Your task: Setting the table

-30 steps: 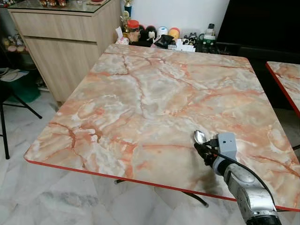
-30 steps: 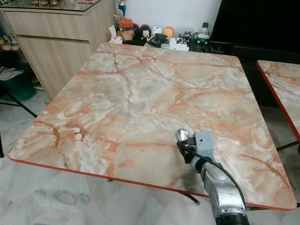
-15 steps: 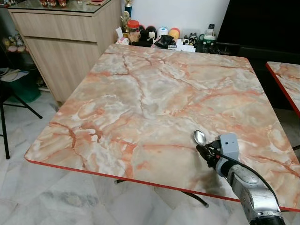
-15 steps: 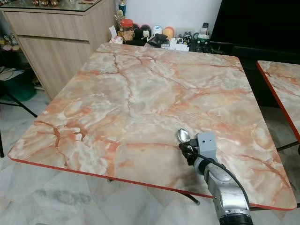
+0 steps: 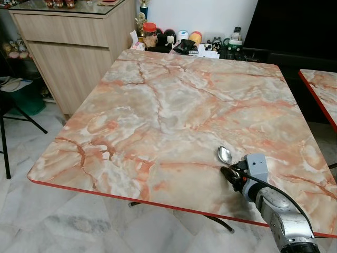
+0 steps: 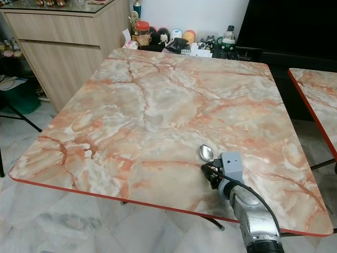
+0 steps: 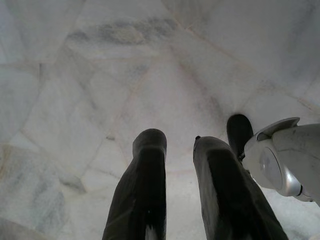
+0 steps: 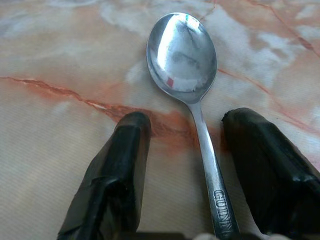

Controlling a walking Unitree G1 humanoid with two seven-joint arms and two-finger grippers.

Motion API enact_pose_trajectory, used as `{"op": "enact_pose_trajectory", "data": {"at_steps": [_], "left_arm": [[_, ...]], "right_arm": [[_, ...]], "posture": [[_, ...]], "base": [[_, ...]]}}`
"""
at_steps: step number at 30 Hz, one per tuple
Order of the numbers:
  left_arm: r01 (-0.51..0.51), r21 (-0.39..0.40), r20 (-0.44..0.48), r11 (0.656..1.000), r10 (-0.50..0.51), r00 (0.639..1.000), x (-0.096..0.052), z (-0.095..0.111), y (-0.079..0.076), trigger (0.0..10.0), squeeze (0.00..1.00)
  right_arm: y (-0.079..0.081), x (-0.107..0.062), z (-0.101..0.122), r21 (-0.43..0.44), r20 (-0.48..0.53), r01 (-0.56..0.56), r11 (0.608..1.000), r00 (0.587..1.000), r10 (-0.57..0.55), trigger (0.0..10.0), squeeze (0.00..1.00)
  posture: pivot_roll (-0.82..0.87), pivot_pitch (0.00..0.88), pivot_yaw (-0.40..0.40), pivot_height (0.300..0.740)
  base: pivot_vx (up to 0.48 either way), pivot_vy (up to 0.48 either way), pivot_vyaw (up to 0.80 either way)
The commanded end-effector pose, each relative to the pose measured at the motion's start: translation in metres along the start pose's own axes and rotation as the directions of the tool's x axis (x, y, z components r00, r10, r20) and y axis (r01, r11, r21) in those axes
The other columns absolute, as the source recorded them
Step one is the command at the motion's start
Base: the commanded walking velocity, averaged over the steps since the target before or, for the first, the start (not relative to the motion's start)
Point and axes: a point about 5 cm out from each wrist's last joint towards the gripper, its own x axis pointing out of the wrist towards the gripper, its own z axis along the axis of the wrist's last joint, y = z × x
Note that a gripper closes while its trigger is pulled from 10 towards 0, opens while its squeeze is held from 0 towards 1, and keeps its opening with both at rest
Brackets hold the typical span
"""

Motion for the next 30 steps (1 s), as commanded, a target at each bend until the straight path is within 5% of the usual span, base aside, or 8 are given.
{"op": "enact_pose_trajectory", "data": {"at_steps": [1,2,3,7,30], "left_arm": [[0.015,0.013,-0.021,1.0,-0.014,1.0,-0.002,-0.007,-0.001,10.0,0.0],[0.015,0.013,-0.021,1.0,-0.014,1.0,-0.002,-0.007,-0.001,10.0,0.0],[0.015,0.012,-0.023,1.0,-0.014,1.0,-0.003,-0.008,-0.001,10.0,0.0],[0.016,0.007,-0.027,1.0,-0.016,1.0,-0.003,-0.009,-0.002,10.0,0.0],[0.041,0.002,-0.015,0.999,-0.041,0.999,-0.002,-0.006,-0.004,10.0,0.0]], "right_arm": [[0.002,0.001,-0.008,-0.006,-0.043,-0.018,1.0,0.999,0.017,10.0,0.0],[0.002,0.001,-0.008,-0.007,-0.045,-0.017,1.0,0.999,0.017,4.6,0.0],[0.001,0.001,-0.01,-0.01,-0.049,-0.017,1.0,0.999,0.016,2.0,0.0],[0.001,0.001,-0.012,-0.015,-0.061,-0.016,1.0,0.998,0.015,0.3,0.0],[0.013,0.006,-0.019,-0.048,-0.072,-0.043,0.998,0.997,0.039,0.0,0.0]], "posture": [[0.1,0.147,-0.02,0.74],[0.1,0.147,-0.021,0.74],[0.1,0.148,-0.021,0.74],[0.1,0.147,-0.02,0.74],[0.1,0.136,-0.019,0.74]], "base": [[0.0,0.0,0.0],[0.0,0.0,0.0],[0.0,0.0,0.0],[0.0,0.0,0.0],[0.0,0.0,0.0]]}}
